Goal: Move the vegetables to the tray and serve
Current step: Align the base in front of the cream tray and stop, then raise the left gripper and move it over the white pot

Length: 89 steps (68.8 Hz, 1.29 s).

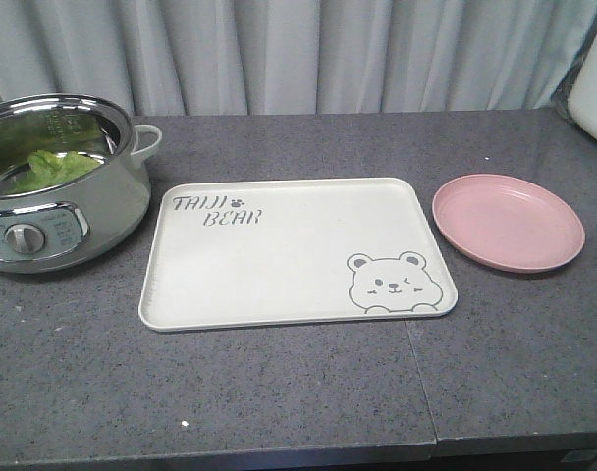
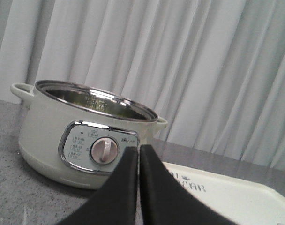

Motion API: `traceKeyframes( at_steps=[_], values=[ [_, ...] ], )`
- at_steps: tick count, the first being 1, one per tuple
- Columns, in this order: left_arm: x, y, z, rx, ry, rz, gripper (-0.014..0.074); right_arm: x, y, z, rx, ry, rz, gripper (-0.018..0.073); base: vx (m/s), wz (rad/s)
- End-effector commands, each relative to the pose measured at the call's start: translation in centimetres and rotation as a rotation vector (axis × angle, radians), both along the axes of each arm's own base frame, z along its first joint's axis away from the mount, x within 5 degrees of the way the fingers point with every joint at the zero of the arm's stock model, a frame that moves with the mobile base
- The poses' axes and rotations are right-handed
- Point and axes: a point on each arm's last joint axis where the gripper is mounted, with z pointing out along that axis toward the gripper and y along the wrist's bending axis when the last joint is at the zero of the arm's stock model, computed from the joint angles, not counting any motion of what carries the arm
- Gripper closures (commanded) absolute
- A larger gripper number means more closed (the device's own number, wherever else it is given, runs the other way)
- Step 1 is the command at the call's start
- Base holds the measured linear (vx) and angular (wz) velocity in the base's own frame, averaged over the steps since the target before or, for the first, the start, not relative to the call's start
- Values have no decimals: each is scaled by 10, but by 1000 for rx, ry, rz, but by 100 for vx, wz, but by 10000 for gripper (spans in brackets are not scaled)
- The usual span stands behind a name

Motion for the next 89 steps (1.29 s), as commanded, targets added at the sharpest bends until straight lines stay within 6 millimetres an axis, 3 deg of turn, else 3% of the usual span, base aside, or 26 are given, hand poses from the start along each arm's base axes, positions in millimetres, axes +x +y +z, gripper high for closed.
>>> traceKeyframes(
  at_steps=[1, 8, 15, 24, 31, 36, 43, 49, 61, 71, 80, 89],
  values=[
    [-2, 2, 3, -49, -93, 6, 602, -2, -1, 5, 98, -97, 5, 562, 0, 0],
    [-4, 2, 9, -130, -146, -9, 602, -4, -2, 17, 157, -112, 14, 562, 0, 0],
    [-7, 3, 17, -171, -220, -18, 598, -8, -1, 51, 62, -98, 4, 554, 0, 0],
    [-15, 2, 48, -130, -264, -27, 581, -6, -1, 102, 40, -43, -5, 488, 0, 0],
    [-22, 0, 71, -89, -259, -31, 537, 5, -1, 133, -17, -4, -17, 344, 0, 0],
    [-27, 0, 83, -79, -237, -33, 486, 16, -1, 148, -21, 21, -17, 173, 0, 0],
    [-32, 0, 91, -82, -212, -36, 379, 28, 0, 154, 3, 25, -10, -50, 0, 0],
    [-32, 0, 91, -95, -205, -40, 281, 36, 0, 152, 38, 49, -2, -150, 0, 0],
    [-32, 0, 91, -179, -201, -66, 134, 41, 0, 149, 51, 76, 1, -156, 0, 0],
    [-35, 0, 99, -210, -230, -78, 127, 41, 0, 153, 20, 97, -1, -128, 0, 0],
    [-30, 0, 129, -43, -170, -24, 135, 52, 1, 185, -76, 140, -5, -114, 0, 0],
    [-4, 0, 177, 134, -25, 25, 135, 76, 2, 217, -123, 206, 1, -104, 0, 0]
  ],
)
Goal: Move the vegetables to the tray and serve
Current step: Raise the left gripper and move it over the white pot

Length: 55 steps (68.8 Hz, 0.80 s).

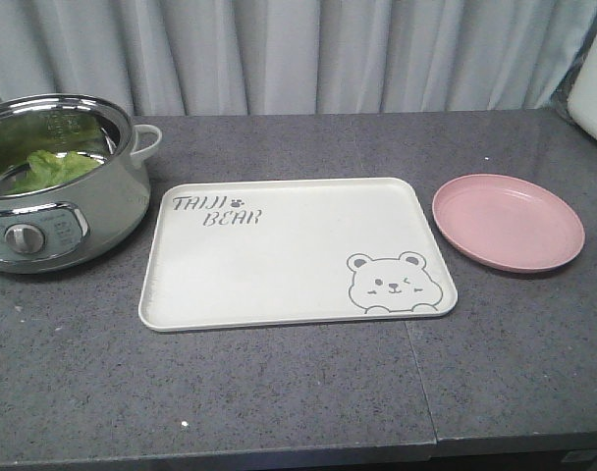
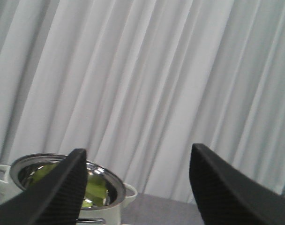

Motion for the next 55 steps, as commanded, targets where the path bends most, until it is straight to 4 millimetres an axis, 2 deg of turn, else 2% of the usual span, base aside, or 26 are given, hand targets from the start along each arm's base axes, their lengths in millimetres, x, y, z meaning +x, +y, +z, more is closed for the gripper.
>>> traceKeyframes(
  at_steps=[1, 8, 17, 21, 26, 27, 34, 39, 41, 42, 45, 51, 55],
  values=[
    [19, 0, 41, 112, 25, 32, 135, 17, 0, 32, -33, -29, -2, -102, 0, 0],
    [57, -1, 80, 222, 123, 52, 135, 35, 1, 37, -12, 45, 10, -92, 0, 0],
    [120, -2, 125, 281, 240, 60, 136, 52, 2, 25, -11, 154, 24, -80, 0, 0],
    [152, -3, 134, 285, 311, 56, 136, 58, 3, 18, -19, 210, 33, -76, 0, 0],
    [181, -3, 145, 285, 393, 52, 136, 62, 3, 12, -28, 262, 39, -70, 0, 0],
    [194, -4, 147, 285, 417, 50, 136, 63, 3, 11, -29, 269, 39, -70, 0, 0],
    [243, -4, 145, 292, 578, 44, 136, 65, 4, 6, -49, 308, 47, -63, 0, 0],
    [283, -2, 135, 301, 710, 49, 136, 65, 4, 4, -65, 330, 54, -60, 0, 0],
    [291, -1, 131, 300, 759, 50, 136, 65, 4, 4, -68, 338, 56, -59, 0, 0],
    [303, 0, 126, 299, 796, 52, 136, 65, 4, 3, -70, 344, 57, -58, 0, 0],
    [322, 2, 115, 303, 882, 55, 136, 64, 4, 2, -72, 357, 60, -56, 0, 0],
    [355, 5, 88, 298, 1037, 55, 136, 63, 4, 1, -75, 370, 62, -51, 0, 0],
    [378, 4, 68, 276, 1079, 39, 136, 63, 4, 1, -77, 373, 63, -48, 0, 0]
  ],
)
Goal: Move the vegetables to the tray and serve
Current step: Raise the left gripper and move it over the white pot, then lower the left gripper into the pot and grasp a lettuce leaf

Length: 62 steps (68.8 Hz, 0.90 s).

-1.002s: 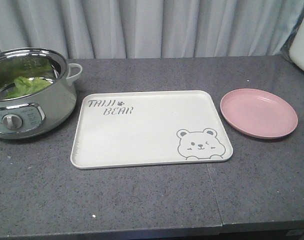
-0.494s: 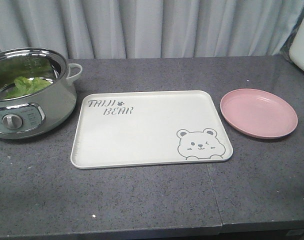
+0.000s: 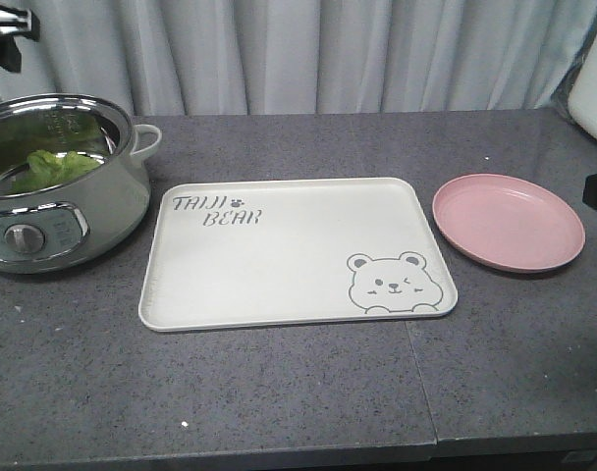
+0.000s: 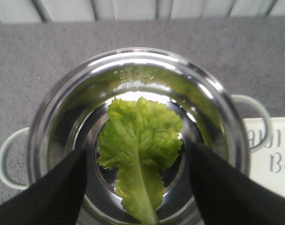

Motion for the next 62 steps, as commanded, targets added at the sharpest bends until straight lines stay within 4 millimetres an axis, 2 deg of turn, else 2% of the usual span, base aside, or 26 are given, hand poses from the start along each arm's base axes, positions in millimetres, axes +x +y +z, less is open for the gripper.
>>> traceKeyframes(
  at_steps=[1, 8, 15, 27, 48, 62],
  values=[
    [17, 0, -6, -26, 12, 9, 136, 0, -1, 16, -11, -94, -2, -48, 0, 0],
    [41, -3, -41, -56, 93, -5, 136, 0, -1, 16, -12, -86, -2, -45, 0, 0],
    [53, -1, -63, -66, 143, 0, 136, 0, -1, 15, -13, -83, 0, -41, 0, 0],
    [60, 0, -77, -47, 173, 7, 136, 0, -1, 15, -13, -81, 1, -35, 0, 0],
    [71, 16, -101, -63, 224, 41, 136, 0, 1, 15, 13, -82, 17, -35, 0, 0],
    [75, 14, -116, -100, 262, 32, 136, 0, 1, 15, 15, -82, 17, -35, 0, 0]
  ],
)
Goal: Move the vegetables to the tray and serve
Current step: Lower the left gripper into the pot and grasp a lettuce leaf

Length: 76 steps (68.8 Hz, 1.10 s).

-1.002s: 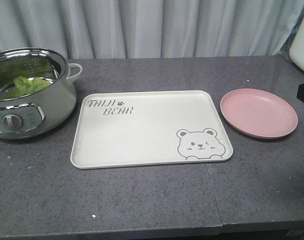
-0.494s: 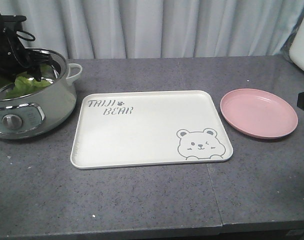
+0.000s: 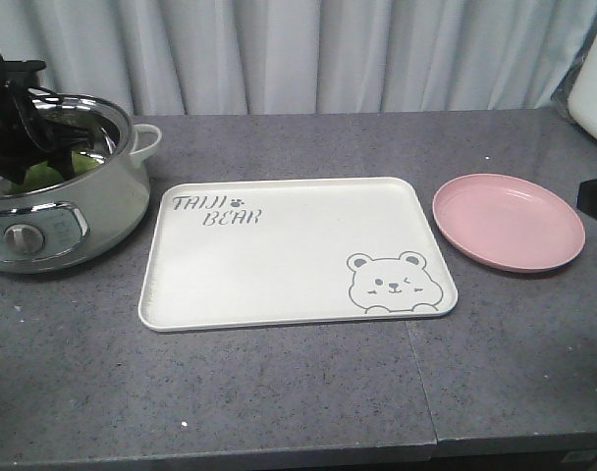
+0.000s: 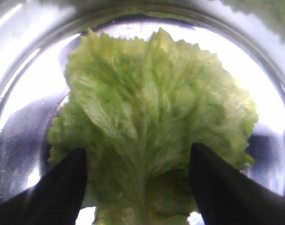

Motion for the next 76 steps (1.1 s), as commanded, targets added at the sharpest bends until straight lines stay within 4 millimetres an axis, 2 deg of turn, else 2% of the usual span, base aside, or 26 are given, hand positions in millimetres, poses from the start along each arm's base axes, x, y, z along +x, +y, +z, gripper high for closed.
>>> traceKeyframes(
  at_steps=[1, 13, 20, 30, 41, 53, 63, 70, 76],
  values=[
    [-9, -3, 30, -26, -73, 2, 136, 1, -1, 16, 1, -99, -8, -35, 0, 0],
    [-12, -3, 7, -16, 10, -27, 137, 1, -1, 16, 4, -99, -8, -35, 0, 0],
    [-14, -3, -1, -17, 40, -28, 171, 1, -1, 16, 4, -99, -7, -35, 0, 0],
    [-14, -3, -2, -17, 44, -27, 318, 1, 0, 17, 13, -100, -3, -35, 0, 0],
    [-16, -3, 2, -16, 34, -29, 605, 0, 1, 16, -17, -98, 28, -35, 0, 0],
    [-17, -4, 10, -6, 2, -52, 603, 0, 2, 16, 4, -93, 33, -35, 0, 0],
    [-26, -5, 40, -10, -71, -53, 603, 1, 5, 18, 43, -114, 50, -34, 0, 0],
    [-37, -5, 74, -5, -166, -53, 603, 2, 10, 23, 87, -169, 89, -28, 0, 0],
    [-53, -5, 112, -3, -278, -46, 603, 6, 16, 30, 163, -232, 131, -18, 0, 0]
  ],
)
